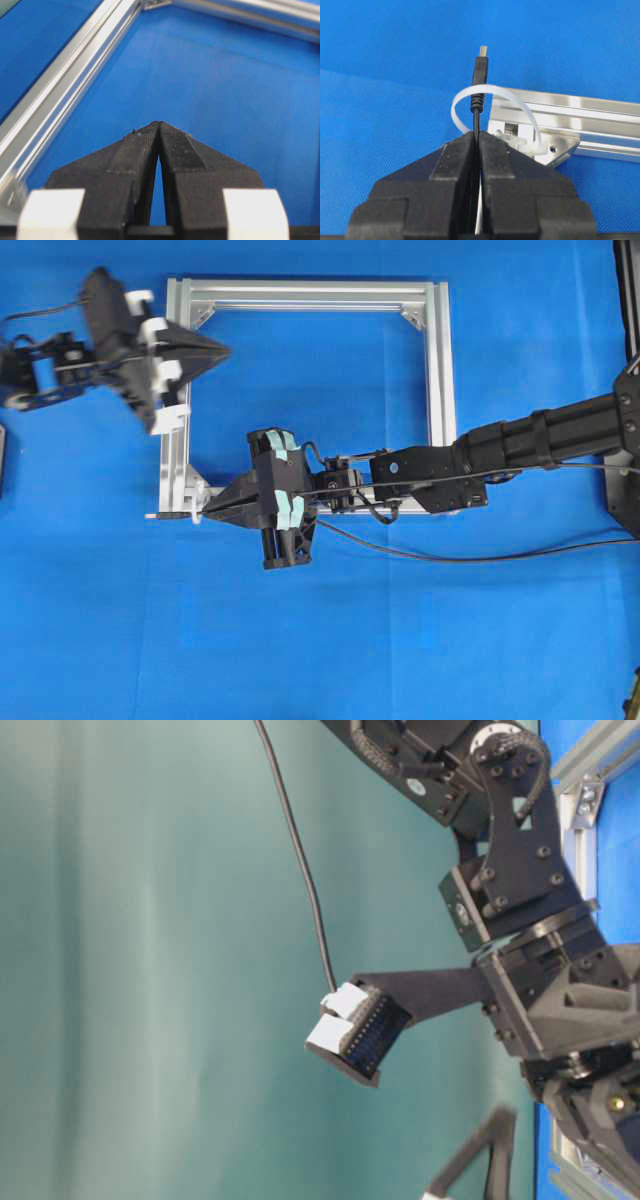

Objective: Insert the wire through the string loop located on the left side.
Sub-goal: 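Swing the left gripper open toward the plug poking through the loop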

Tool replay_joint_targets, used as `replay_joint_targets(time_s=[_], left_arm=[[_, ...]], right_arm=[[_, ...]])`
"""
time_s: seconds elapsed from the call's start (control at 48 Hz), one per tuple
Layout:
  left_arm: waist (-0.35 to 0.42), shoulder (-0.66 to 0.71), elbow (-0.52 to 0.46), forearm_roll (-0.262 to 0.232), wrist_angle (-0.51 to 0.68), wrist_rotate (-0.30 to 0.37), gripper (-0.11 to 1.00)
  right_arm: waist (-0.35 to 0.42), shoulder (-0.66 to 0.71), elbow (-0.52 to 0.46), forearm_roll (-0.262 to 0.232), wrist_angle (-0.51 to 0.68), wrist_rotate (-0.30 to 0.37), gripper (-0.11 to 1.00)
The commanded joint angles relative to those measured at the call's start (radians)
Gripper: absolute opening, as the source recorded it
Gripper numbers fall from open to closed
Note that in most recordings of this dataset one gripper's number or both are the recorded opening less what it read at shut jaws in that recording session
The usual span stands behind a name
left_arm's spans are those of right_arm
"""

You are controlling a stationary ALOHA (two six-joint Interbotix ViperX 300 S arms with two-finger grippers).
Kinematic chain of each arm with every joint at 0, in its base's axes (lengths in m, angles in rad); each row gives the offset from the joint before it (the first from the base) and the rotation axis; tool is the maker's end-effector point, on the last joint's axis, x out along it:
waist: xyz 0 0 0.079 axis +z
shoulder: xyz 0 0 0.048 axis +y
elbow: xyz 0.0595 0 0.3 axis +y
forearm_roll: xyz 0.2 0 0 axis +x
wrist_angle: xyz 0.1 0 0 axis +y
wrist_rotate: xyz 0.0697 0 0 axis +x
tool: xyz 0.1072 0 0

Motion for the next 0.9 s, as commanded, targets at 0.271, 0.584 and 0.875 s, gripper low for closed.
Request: replay_joint_targets(time_s=[0.271,0.584,0.875], left_arm=[[0.029,-0.225,0.190,0.003,-0.003,0.000,0.00],[-0.020,-0.256,0.196,0.003,0.055,-0.018,0.00],[-0.316,-0.282,0.215,0.003,0.061,-0.038,0.00]], right_arm=[[-0.005,-0.020,-0.018,0.002,-0.003,0.000,0.00],[-0.008,-0.020,-0.020,0.002,-0.003,0.000,0.00],[-0.008,-0.020,-0.020,0.002,-0.005,0.000,0.00]])
